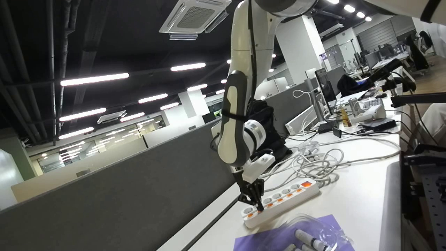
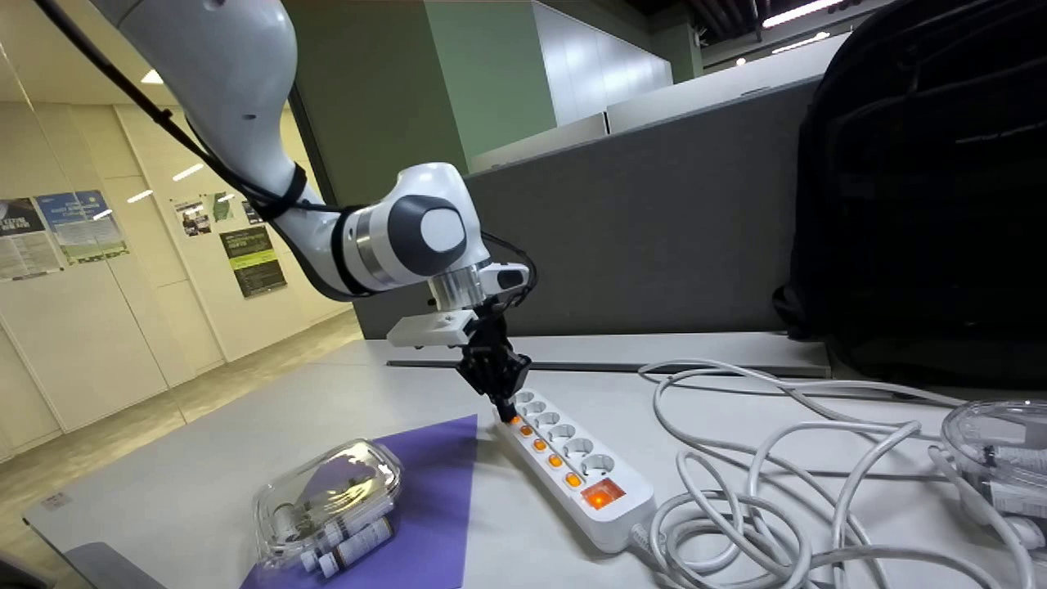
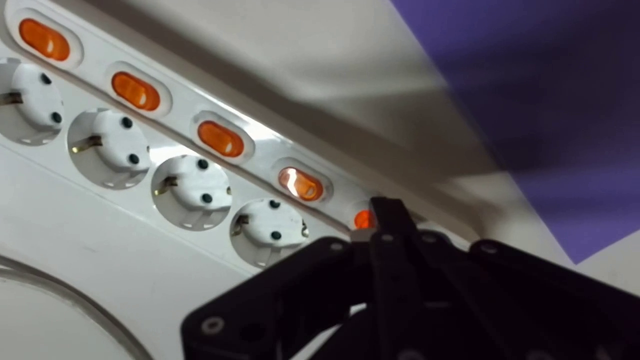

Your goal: Turn off the second switch from the left on the extension cable

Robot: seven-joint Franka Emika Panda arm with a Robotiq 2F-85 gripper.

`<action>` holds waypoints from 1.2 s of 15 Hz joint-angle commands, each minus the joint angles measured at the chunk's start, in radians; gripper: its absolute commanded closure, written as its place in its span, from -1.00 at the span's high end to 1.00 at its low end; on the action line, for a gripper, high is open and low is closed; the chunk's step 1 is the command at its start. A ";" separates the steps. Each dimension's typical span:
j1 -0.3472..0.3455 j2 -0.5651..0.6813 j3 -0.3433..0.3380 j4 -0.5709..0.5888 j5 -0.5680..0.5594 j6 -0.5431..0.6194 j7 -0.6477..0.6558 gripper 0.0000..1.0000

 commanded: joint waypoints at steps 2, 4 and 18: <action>-0.037 0.032 0.021 0.045 0.038 -0.038 0.031 -1.00; -0.054 0.038 0.033 0.052 0.066 -0.055 0.027 -1.00; -0.381 0.170 0.219 0.164 0.550 -0.210 -0.231 -1.00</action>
